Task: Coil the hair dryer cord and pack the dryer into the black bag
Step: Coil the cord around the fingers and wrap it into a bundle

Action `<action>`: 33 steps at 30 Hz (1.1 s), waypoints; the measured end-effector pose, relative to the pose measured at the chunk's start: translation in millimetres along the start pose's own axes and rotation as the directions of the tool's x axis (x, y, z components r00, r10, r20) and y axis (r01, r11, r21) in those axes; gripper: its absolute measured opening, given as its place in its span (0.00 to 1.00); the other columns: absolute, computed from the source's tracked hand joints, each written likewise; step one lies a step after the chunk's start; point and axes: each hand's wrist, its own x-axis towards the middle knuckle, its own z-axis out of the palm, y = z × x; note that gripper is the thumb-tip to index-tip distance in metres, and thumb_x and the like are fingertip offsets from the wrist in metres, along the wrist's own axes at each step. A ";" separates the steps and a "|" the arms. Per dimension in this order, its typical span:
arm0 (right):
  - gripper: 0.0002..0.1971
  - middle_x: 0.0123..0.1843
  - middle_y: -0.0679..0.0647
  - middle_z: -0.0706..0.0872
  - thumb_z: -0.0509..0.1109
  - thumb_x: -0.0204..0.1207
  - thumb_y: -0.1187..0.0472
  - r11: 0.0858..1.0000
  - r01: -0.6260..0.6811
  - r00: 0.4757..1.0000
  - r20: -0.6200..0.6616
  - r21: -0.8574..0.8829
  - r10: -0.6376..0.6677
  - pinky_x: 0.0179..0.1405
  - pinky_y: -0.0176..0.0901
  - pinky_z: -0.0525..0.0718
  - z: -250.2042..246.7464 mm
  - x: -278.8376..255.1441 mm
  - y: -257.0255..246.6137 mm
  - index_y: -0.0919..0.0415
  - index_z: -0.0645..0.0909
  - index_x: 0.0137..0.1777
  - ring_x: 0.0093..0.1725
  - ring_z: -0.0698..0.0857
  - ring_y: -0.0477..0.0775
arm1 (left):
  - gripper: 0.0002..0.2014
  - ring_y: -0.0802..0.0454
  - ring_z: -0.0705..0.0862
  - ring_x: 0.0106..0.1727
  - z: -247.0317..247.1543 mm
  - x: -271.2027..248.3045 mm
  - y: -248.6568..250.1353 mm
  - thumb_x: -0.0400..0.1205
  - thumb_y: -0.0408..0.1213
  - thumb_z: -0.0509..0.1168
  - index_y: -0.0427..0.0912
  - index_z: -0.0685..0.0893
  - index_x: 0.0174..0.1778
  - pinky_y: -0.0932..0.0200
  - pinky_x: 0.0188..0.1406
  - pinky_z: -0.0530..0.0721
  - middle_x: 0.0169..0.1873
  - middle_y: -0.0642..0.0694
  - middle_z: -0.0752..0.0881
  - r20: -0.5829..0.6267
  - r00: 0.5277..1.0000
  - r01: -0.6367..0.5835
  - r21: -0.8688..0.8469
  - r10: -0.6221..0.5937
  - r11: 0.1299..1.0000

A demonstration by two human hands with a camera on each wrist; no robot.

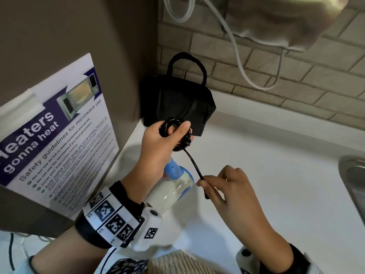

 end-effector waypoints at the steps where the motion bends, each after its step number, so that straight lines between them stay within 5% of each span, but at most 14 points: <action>1: 0.16 0.32 0.49 0.80 0.55 0.81 0.43 0.997 -0.022 0.998 0.055 0.075 0.018 0.35 0.40 0.75 -0.4 2.2 -2.8 0.42 0.83 0.45 0.34 0.75 0.50 | 0.10 0.49 0.92 0.41 -0.2 0.8 -0.9 0.75 0.41 0.75 0.36 0.85 0.41 0.64 0.41 0.86 0.38 0.42 0.92 -0.019 1.000 -0.011 0.021 0.011 1.000; 4: 0.13 0.31 0.53 0.87 0.59 0.83 0.49 0.848 -0.244 0.952 0.285 0.471 0.116 0.35 0.37 0.77 -1.9 8.3 -9.8 0.47 0.85 0.45 0.30 0.81 0.49 | 0.22 0.54 0.89 0.41 -0.6 3.2 -4.9 0.73 0.46 0.75 0.29 0.82 0.47 0.68 0.42 0.86 0.41 0.36 0.89 -0.059 0.998 -0.026 0.065 0.030 0.998; 8: 0.22 0.35 0.58 0.91 0.57 0.82 0.45 0.658 -0.402 0.910 0.356 0.637 0.211 0.39 0.33 0.84 1.1 17.1 -12.0 0.58 0.87 0.42 0.33 0.85 0.46 | 0.23 0.59 0.83 0.35 3.1 -1.7 -4.4 0.73 0.47 0.75 0.27 0.81 0.47 0.74 0.36 0.81 0.39 0.35 0.86 -0.044 0.999 -0.026 0.052 0.028 0.998; 11: 0.19 0.34 0.56 0.91 0.63 0.80 0.48 0.656 -0.423 0.905 0.329 0.625 0.271 0.39 0.35 0.85 4.5 25.6 -9.5 0.58 0.88 0.38 0.32 0.86 0.47 | 0.21 0.63 0.79 0.28 6.6 -6.6 -4.7 0.74 0.46 0.75 0.28 0.79 0.40 0.73 0.34 0.81 0.36 0.39 0.82 -0.015 1.000 -0.023 0.055 0.024 0.998; 15: 0.07 0.35 0.53 0.91 0.70 0.74 0.59 0.691 -0.386 0.920 0.304 0.611 0.246 0.47 0.58 0.85 6.3 34.0 -7.5 0.53 0.88 0.36 0.39 0.88 0.59 | 0.21 0.59 0.84 0.36 9.0 -9.8 -9.6 0.75 0.48 0.73 0.29 0.79 0.43 0.72 0.34 0.81 0.43 0.32 0.89 0.040 0.999 -0.018 0.084 0.014 0.996; 18: 0.08 0.35 0.50 0.90 0.70 0.73 0.63 0.751 -0.323 0.944 0.255 0.576 0.210 0.42 0.52 0.83 6.5 38.2 -10.4 0.50 0.86 0.36 0.35 0.85 0.50 | 0.19 0.57 0.90 0.44 10.9 -9.5 -9.6 0.78 0.51 0.69 0.36 0.85 0.47 0.64 0.39 0.84 0.43 0.42 0.92 0.068 0.998 -0.011 0.128 0.003 0.992; 20: 0.09 0.35 0.48 0.89 0.68 0.73 0.65 0.771 -0.302 0.952 0.219 0.561 0.214 0.40 0.42 0.80 7.8 38.9 -12.3 0.50 0.84 0.37 0.34 0.83 0.46 | 0.18 0.62 0.88 0.38 10.3 -8.0 -6.9 0.80 0.53 0.66 0.40 0.86 0.47 0.66 0.40 0.83 0.42 0.47 0.92 0.064 0.998 -0.012 0.158 0.002 0.987; 23: 0.09 0.36 0.56 0.88 0.68 0.75 0.65 0.733 -0.298 0.954 0.154 0.611 0.258 0.47 0.52 0.84 11.7 39.3 -9.2 0.48 0.78 0.42 0.40 0.88 0.55 | 0.20 0.67 0.80 0.29 6.9 -3.9 -4.3 0.82 0.56 0.61 0.41 0.86 0.49 0.68 0.39 0.78 0.45 0.49 0.92 0.065 0.998 -0.002 0.192 -0.011 0.981; 25: 0.11 0.40 0.63 0.87 0.67 0.78 0.68 0.535 -0.292 0.937 0.126 0.793 0.325 0.51 0.53 0.87 15.3 40.0 -7.8 0.52 0.71 0.48 0.45 0.90 0.60 | 0.22 0.69 0.78 0.27 5.7 -4.4 -2.1 0.83 0.56 0.58 0.42 0.86 0.52 0.66 0.41 0.75 0.47 0.50 0.91 0.085 0.996 0.019 0.189 -0.035 0.982; 28: 0.12 0.43 0.61 0.86 0.63 0.79 0.73 -0.085 -0.152 0.900 0.173 0.985 0.400 0.53 0.46 0.88 15.9 43.2 -7.7 0.57 0.68 0.53 0.50 0.90 0.59 | 0.21 0.71 0.79 0.27 3.7 -4.8 0.9 0.84 0.56 0.55 0.43 0.85 0.54 0.64 0.44 0.76 0.42 0.56 0.89 0.065 0.996 0.051 0.148 -0.061 0.988; 29: 0.10 0.42 0.58 0.86 0.62 0.79 0.72 -0.226 -0.117 0.893 0.202 0.967 0.402 0.54 0.45 0.88 14.8 44.1 -6.3 0.57 0.70 0.53 0.50 0.90 0.57 | 0.21 0.71 0.79 0.28 2.4 -4.4 0.7 0.84 0.55 0.55 0.43 0.85 0.55 0.64 0.45 0.77 0.42 0.57 0.89 0.054 0.996 0.056 0.135 -0.064 0.989; 31: 0.05 0.39 0.51 0.87 0.61 0.80 0.67 -0.356 -0.139 0.906 0.264 0.924 0.331 0.50 0.43 0.88 9.6 46.3 -2.6 0.58 0.75 0.51 0.48 0.89 0.49 | 0.21 0.67 0.82 0.34 0.9 -3.9 -0.9 0.84 0.57 0.55 0.45 0.85 0.55 0.59 0.53 0.81 0.45 0.54 0.91 0.042 0.997 0.067 0.108 -0.071 0.992; 33: 0.07 0.36 0.46 0.83 0.60 0.82 0.63 -0.388 -0.198 0.932 0.295 0.900 0.211 0.45 0.42 0.85 6.8 46.3 0.6 0.56 0.79 0.50 0.41 0.86 0.43 | 0.21 0.61 0.86 0.42 0.7 -3.7 -3.7 0.84 0.57 0.56 0.45 0.86 0.54 0.52 0.61 0.81 0.43 0.51 0.91 0.041 0.996 0.075 0.076 -0.078 0.994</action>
